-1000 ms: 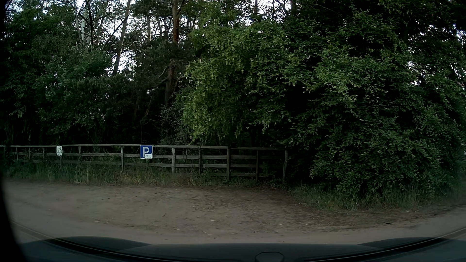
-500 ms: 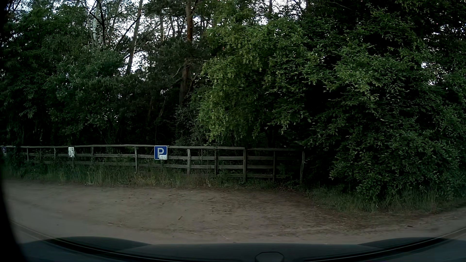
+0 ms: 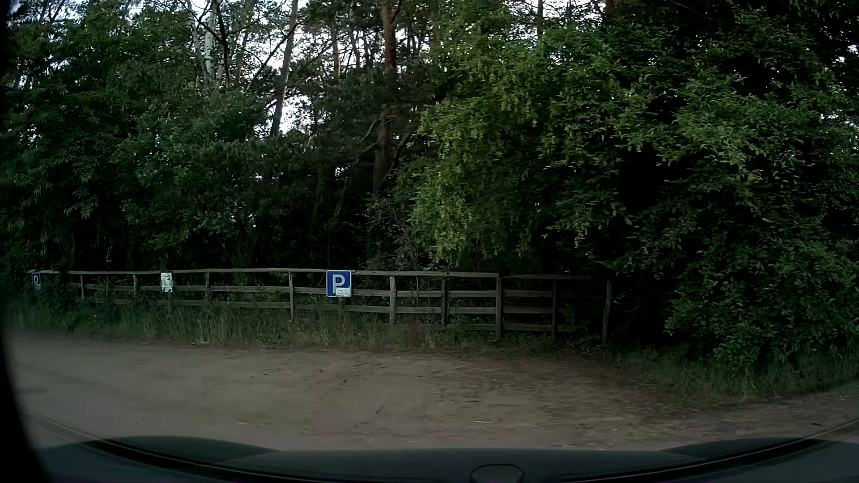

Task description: Follow the waypoints while adhering to traffic rules and regulations

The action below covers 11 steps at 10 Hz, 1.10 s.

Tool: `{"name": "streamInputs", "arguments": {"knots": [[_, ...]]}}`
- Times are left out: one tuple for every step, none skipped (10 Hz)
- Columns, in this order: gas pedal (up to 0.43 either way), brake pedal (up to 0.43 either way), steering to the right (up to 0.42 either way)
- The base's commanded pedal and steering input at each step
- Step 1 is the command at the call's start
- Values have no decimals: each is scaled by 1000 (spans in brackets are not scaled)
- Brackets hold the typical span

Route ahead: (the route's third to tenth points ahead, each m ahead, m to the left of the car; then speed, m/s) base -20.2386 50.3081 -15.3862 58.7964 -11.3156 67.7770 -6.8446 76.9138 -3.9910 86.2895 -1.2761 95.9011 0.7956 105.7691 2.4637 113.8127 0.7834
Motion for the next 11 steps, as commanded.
{"name": "streamInputs", "arguments": {"knots": [[0,30,-892],[0,30,-884],[0,30,-878],[0,30,-874],[0,30,-866],[0,30,-853],[0,30,-841],[0,30,-830],[0,30,-816],[0,30,-808],[0,30,-809]]}}
